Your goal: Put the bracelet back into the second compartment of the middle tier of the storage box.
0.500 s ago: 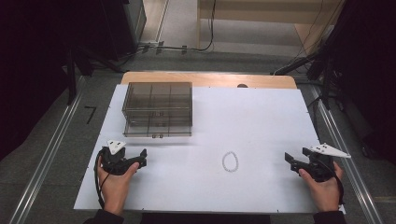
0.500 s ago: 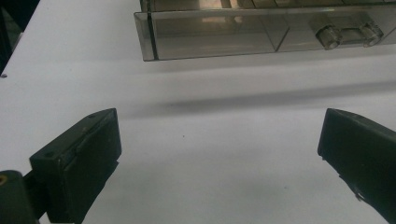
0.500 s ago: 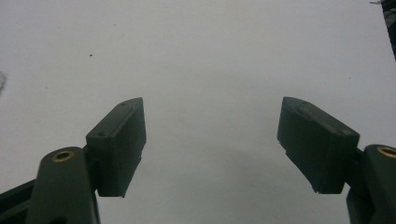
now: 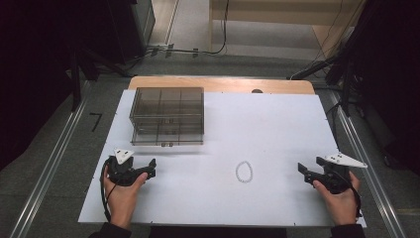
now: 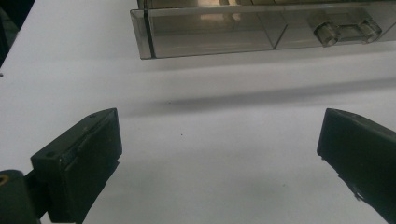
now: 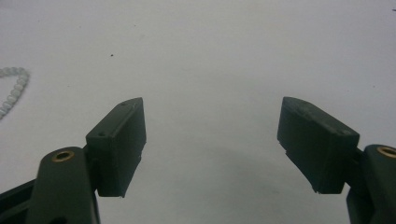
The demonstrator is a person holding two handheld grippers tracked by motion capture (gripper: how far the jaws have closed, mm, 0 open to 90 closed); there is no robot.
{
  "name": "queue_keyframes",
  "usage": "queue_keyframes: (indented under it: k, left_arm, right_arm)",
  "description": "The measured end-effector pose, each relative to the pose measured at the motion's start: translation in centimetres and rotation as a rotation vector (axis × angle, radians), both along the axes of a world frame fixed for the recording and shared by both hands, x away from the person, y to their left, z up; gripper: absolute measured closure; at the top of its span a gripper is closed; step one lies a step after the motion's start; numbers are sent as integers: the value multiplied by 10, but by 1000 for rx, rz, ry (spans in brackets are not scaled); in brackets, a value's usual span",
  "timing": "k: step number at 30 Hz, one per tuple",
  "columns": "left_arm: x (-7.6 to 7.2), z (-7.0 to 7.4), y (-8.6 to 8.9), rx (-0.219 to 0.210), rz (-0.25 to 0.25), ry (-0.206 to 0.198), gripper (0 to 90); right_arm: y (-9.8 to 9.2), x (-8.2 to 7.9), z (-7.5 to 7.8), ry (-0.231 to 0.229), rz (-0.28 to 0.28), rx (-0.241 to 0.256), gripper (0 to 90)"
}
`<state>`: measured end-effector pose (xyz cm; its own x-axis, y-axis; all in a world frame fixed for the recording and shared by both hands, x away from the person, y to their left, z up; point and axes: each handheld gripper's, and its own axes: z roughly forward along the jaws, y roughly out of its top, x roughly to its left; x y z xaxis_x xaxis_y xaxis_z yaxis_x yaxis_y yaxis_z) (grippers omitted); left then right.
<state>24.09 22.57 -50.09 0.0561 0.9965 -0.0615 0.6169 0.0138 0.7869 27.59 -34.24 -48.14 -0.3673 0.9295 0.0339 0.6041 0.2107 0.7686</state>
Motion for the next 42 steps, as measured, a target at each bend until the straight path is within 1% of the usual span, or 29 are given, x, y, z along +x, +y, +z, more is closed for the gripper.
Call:
queue_keyframes:
  k: [9,15,19,42]
  left_arm:
    - [0,0,0,-4,-3,2,2]
    - [0,0,0,-6,-4,3,2]
    - [0,0,0,-8,-5,2,3]
    - [0,-1,0,-3,-8,3,12]
  right_arm:
    - [8,0,0,-2,25,-4,222]
    - [10,0,0,2,26,-4,222]
    - [13,0,0,-1,38,-5,222]
    - [31,0,2,-6,76,-9,220]
